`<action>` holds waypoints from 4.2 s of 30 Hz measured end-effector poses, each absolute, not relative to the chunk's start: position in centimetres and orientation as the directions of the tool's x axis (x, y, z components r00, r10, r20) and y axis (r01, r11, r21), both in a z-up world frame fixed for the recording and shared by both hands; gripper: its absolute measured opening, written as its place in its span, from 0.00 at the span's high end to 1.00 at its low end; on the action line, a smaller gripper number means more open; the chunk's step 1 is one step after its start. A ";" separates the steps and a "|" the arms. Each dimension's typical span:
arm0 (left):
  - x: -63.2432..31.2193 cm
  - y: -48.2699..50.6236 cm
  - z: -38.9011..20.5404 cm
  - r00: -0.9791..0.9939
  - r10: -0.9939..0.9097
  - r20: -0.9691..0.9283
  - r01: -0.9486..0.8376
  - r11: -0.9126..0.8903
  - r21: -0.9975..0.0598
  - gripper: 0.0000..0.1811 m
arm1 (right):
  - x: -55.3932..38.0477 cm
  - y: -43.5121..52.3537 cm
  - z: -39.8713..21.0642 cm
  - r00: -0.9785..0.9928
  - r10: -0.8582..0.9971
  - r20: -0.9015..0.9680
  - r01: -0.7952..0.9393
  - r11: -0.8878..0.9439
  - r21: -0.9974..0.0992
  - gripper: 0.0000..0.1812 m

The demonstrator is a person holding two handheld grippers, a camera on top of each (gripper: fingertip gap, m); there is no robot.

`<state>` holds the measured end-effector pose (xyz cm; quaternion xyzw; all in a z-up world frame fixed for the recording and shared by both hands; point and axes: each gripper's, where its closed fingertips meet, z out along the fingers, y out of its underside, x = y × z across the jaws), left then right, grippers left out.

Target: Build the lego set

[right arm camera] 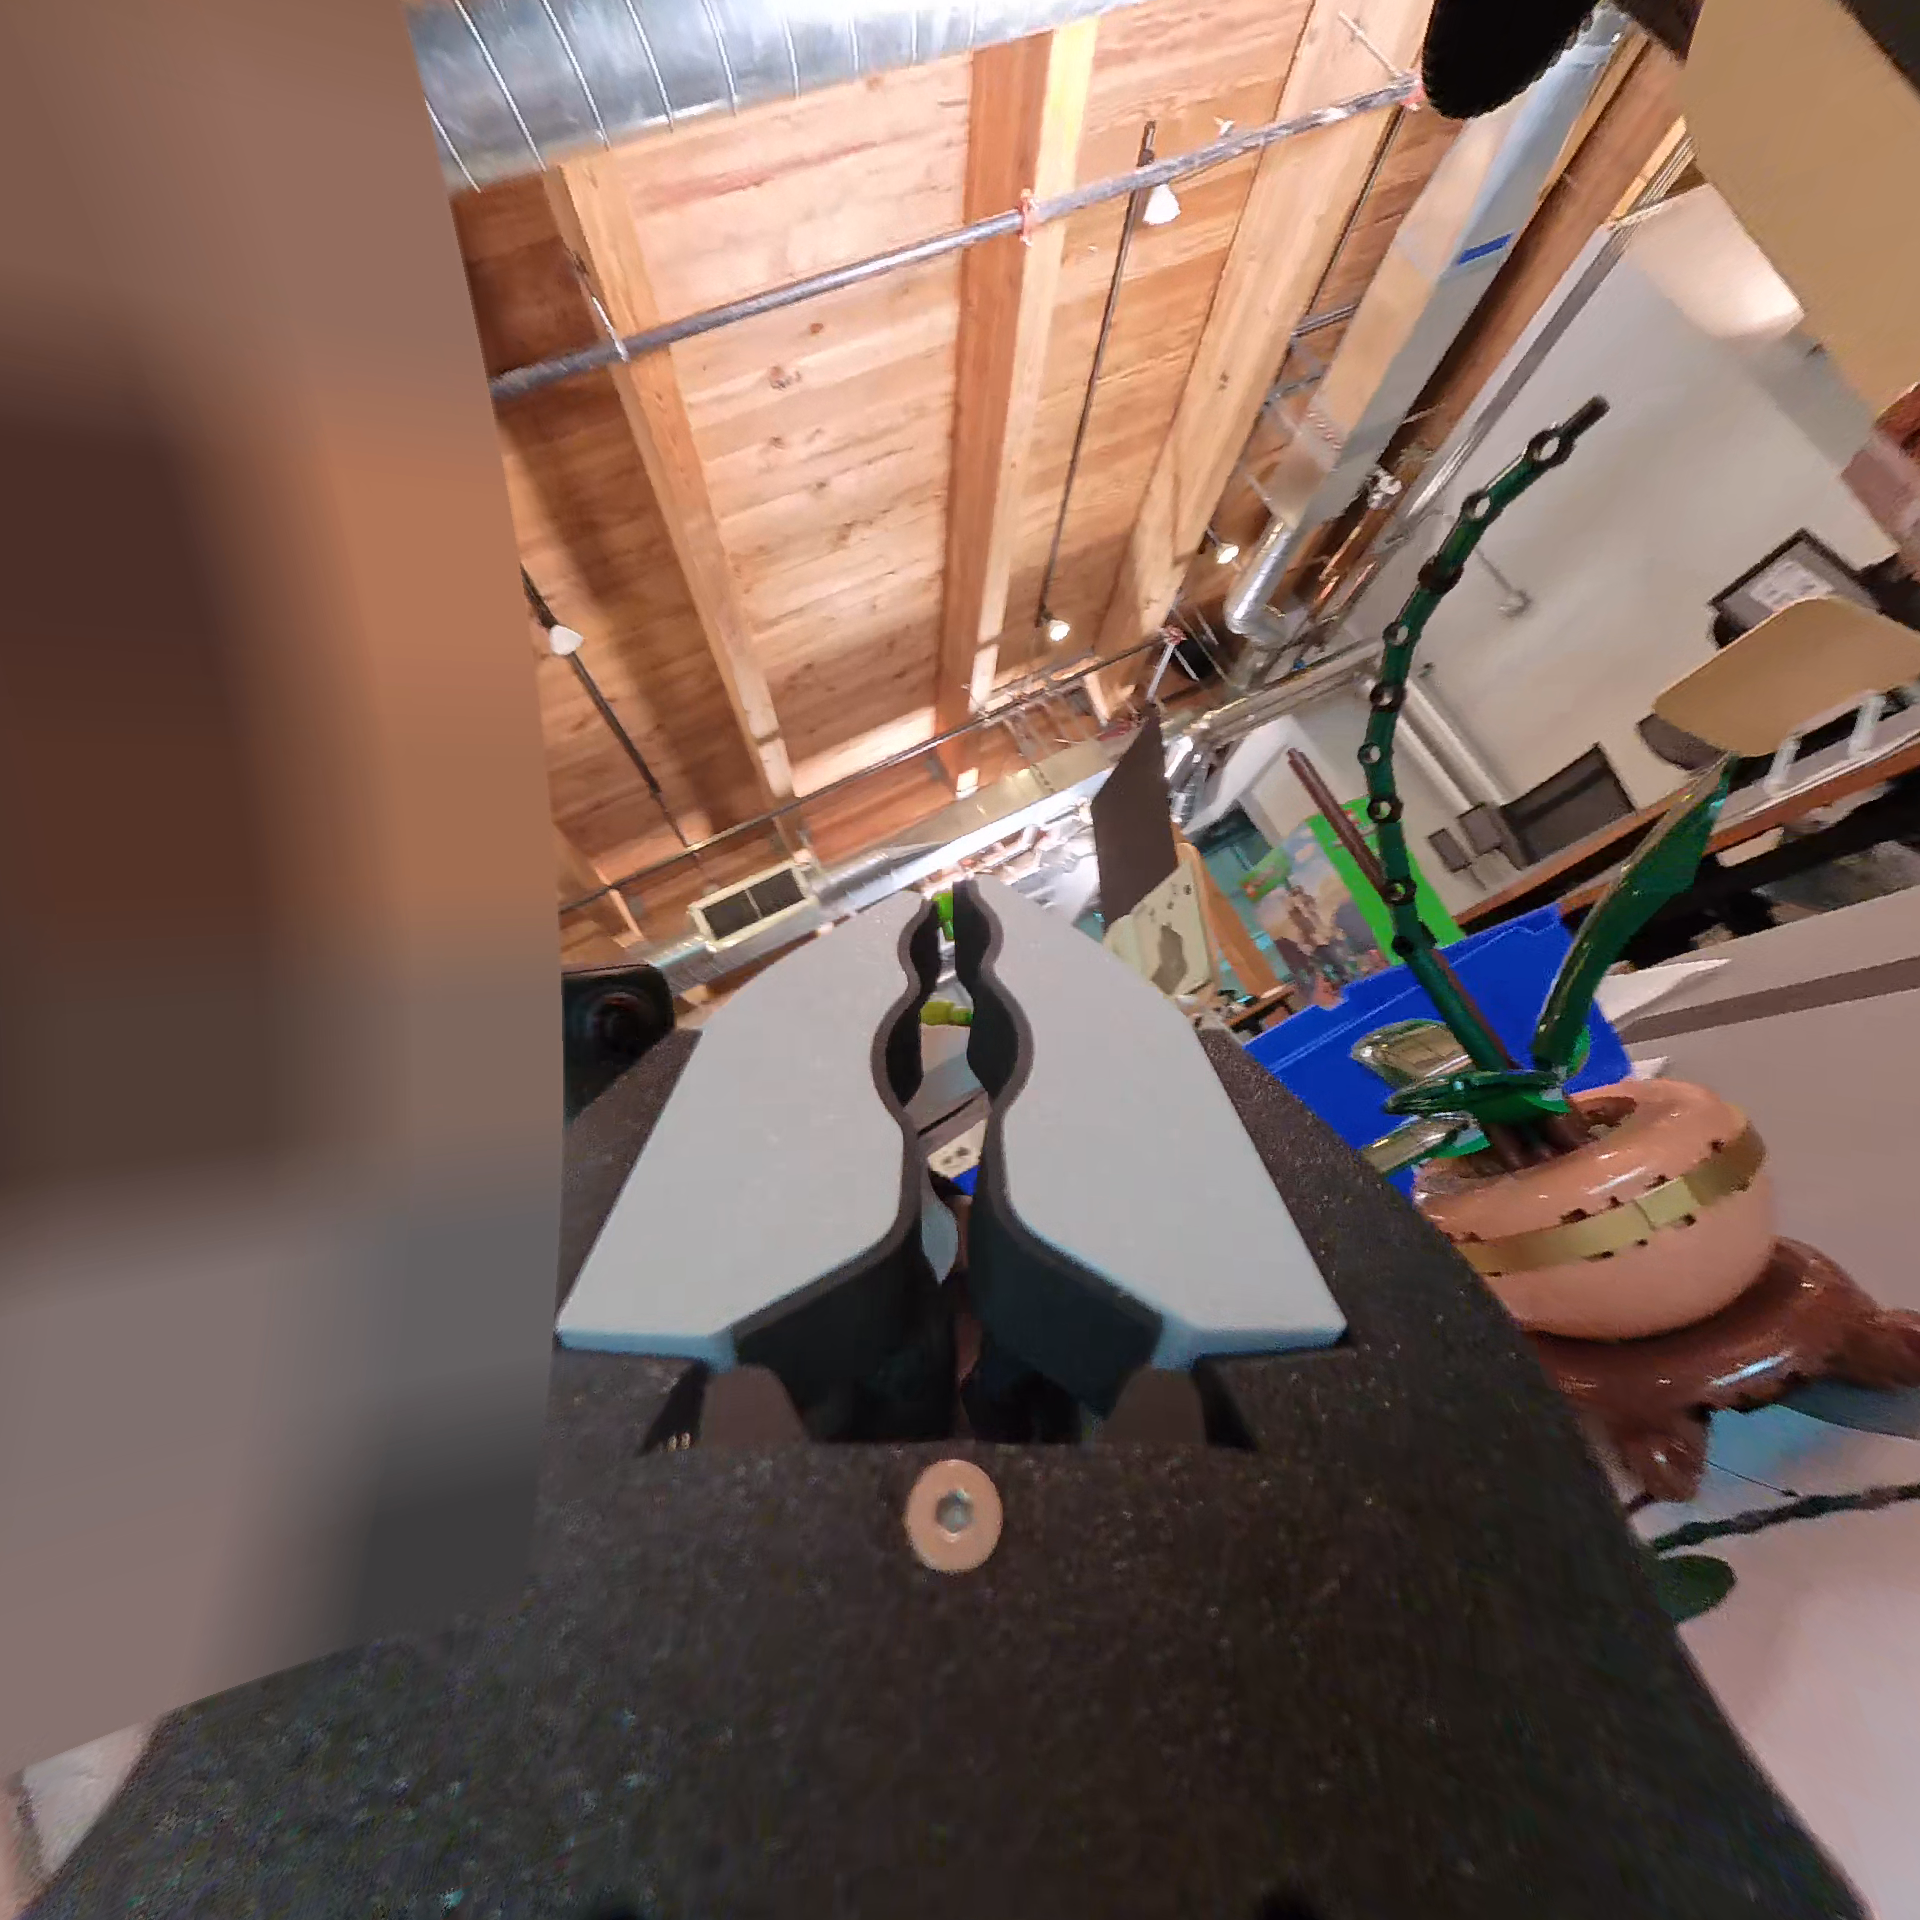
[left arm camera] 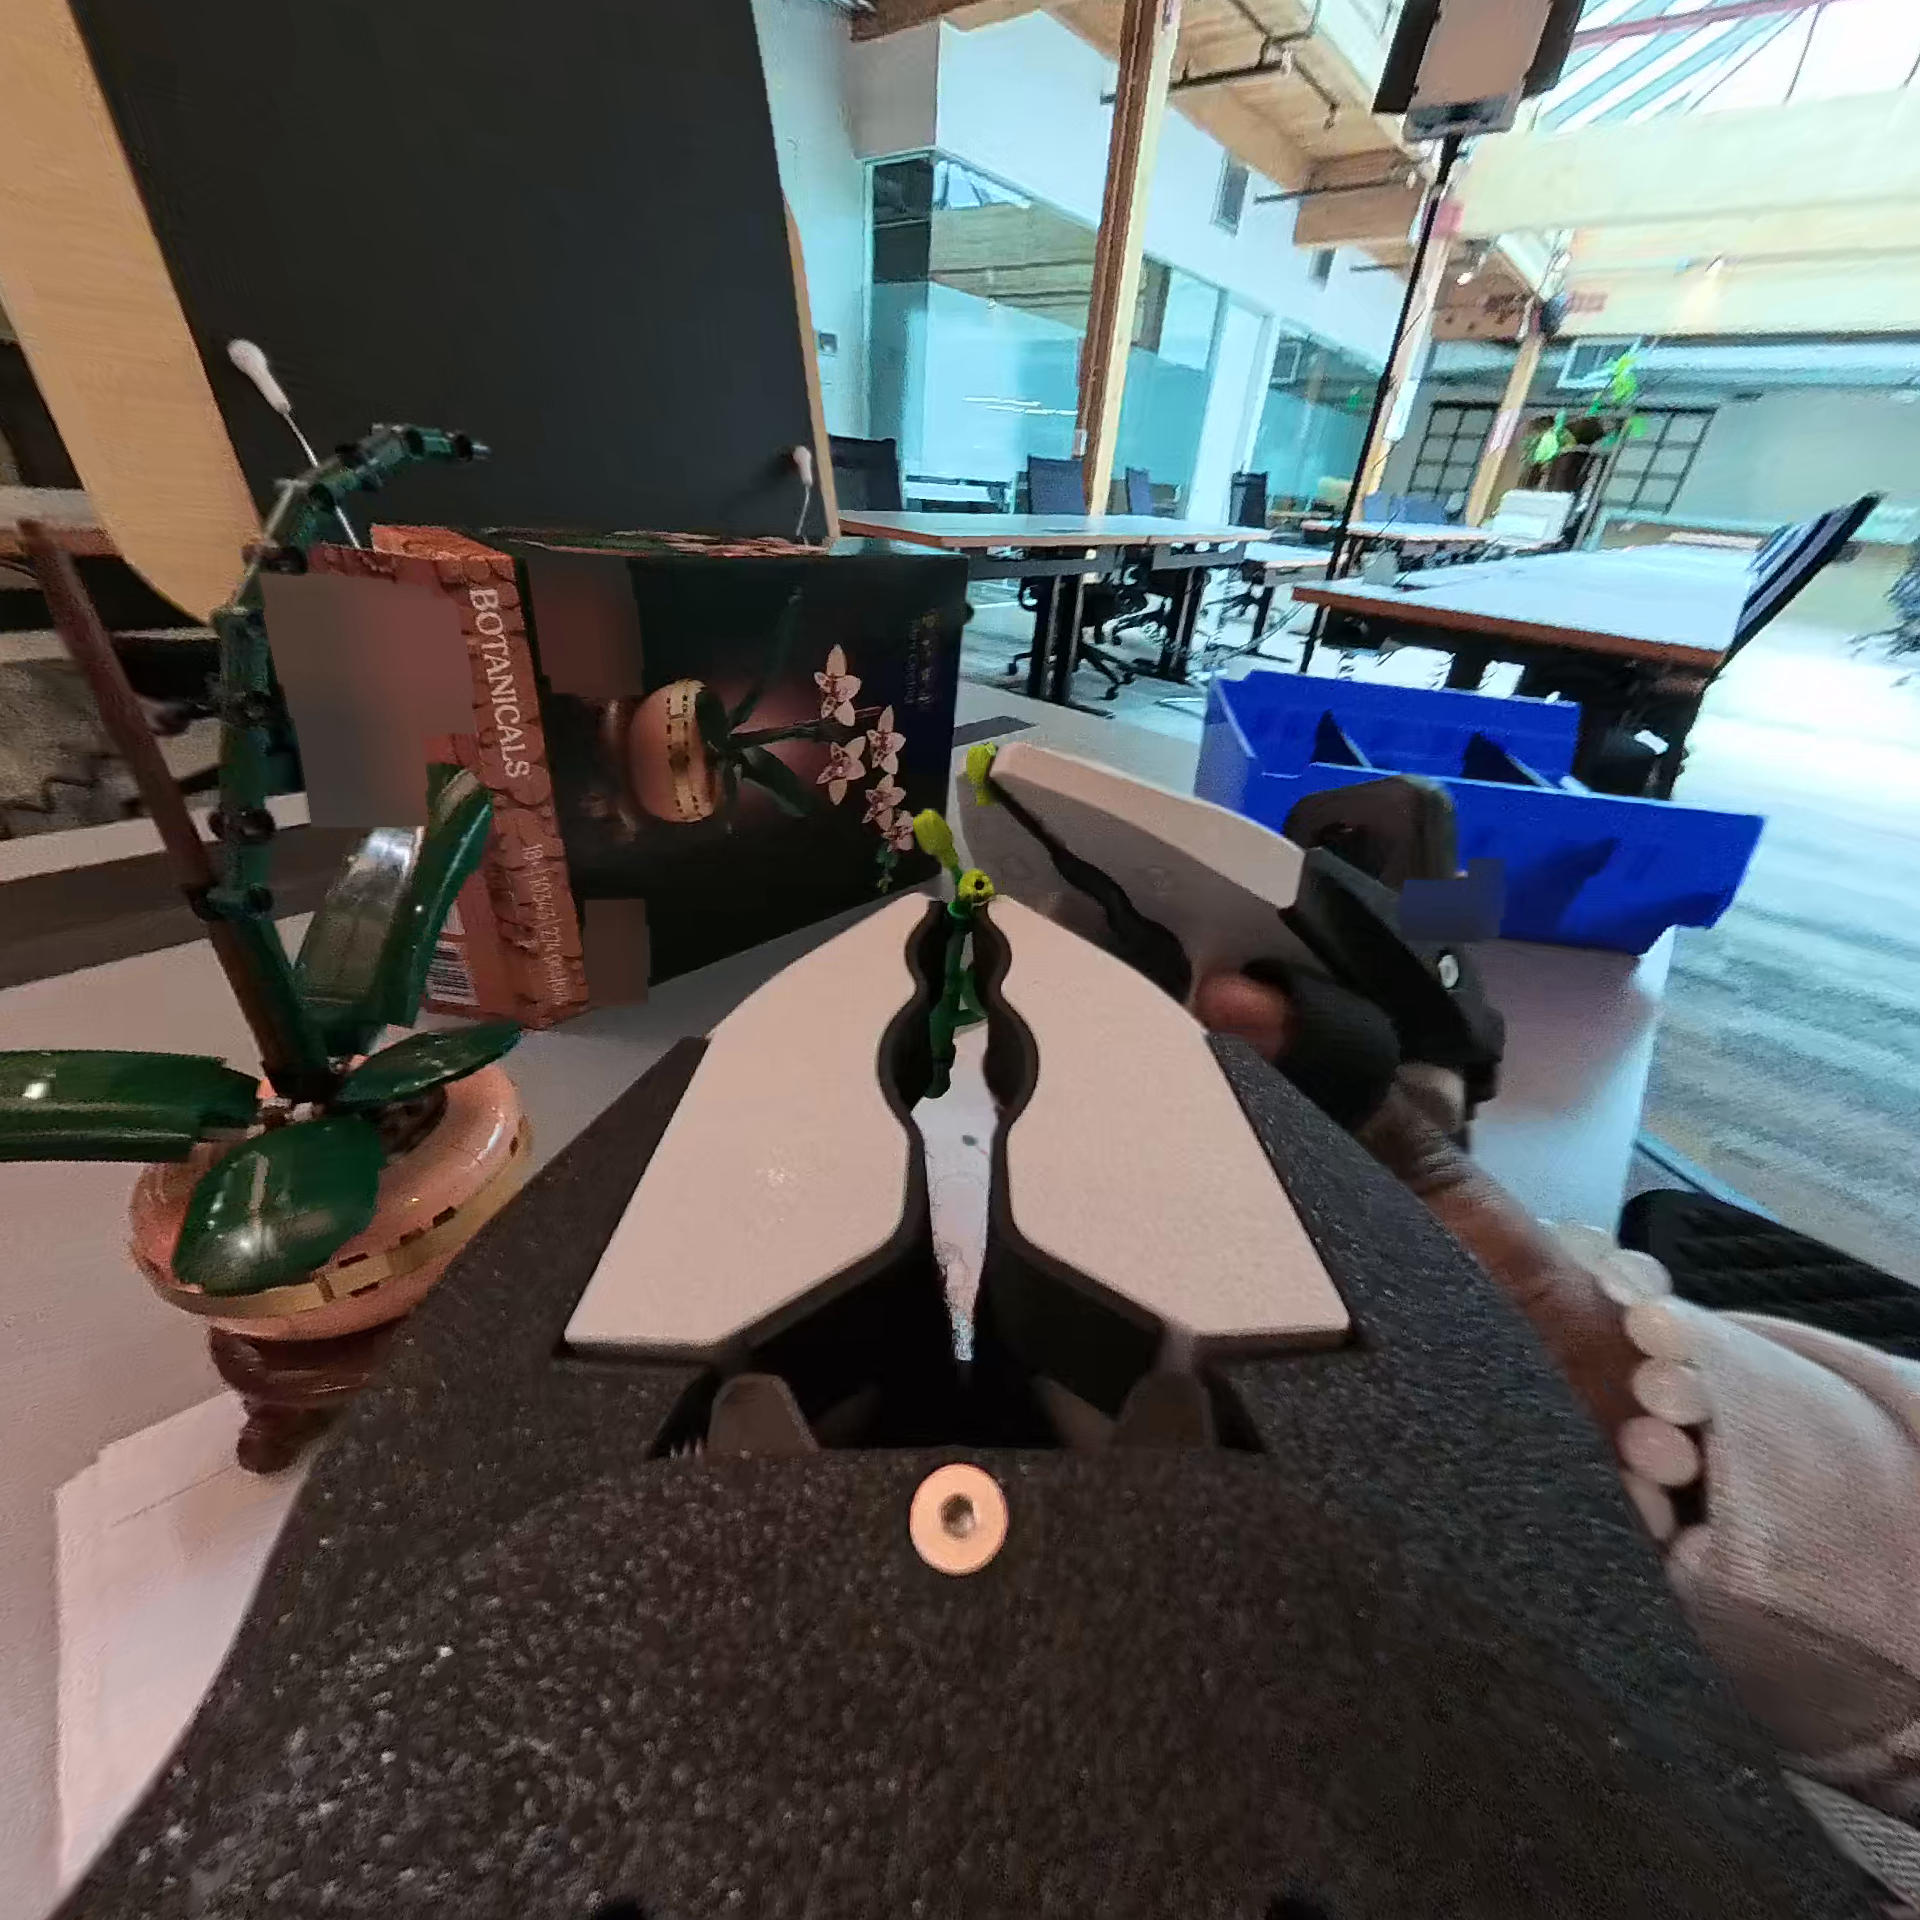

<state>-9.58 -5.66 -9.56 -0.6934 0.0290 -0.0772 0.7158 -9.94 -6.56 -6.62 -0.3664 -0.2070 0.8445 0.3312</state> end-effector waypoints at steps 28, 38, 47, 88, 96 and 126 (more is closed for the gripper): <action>-7.9 -5.0 -8.7 0.978 -0.183 0.104 0.115 0.053 -0.992 0.98 | -8.5 -6.0 -6.9 -0.519 0.700 -0.490 -0.455 -0.712 -0.535 0.98; -7.7 -4.9 -8.9 0.968 -0.205 0.142 0.155 0.047 -0.987 0.98 | -8.3 -5.9 -7.1 -0.518 0.704 -0.486 -0.466 -0.708 -0.530 0.98; -7.9 -5.0 -8.6 0.960 -0.219 0.176 0.192 0.055 -0.980 0.98 | -8.0 -6.0 -7.4 -0.472 0.761 -0.445 -0.508 -0.647 -0.569 0.99; -15.9 -7.0 -14.5 0.976 -0.010 -0.216 -0.215 -0.181 -0.960 0.98 | -3.2 -1.8 -25.2 -0.315 0.945 -0.085 0.791 0.212 -0.573 0.96; -15.7 -6.8 -15.3 0.984 -0.041 -0.174 -0.178 -0.172 -0.969 0.98 | -2.7 -0.1 -23.5 -0.274 0.962 0.007 0.603 0.177 -0.778 0.98; -13.3 -5.8 -16.4 0.967 -0.140 -0.214 -0.236 -0.172 -0.956 0.98 | 0.1 4.0 -23.9 -0.276 0.959 0.063 0.638 0.232 -0.734 0.98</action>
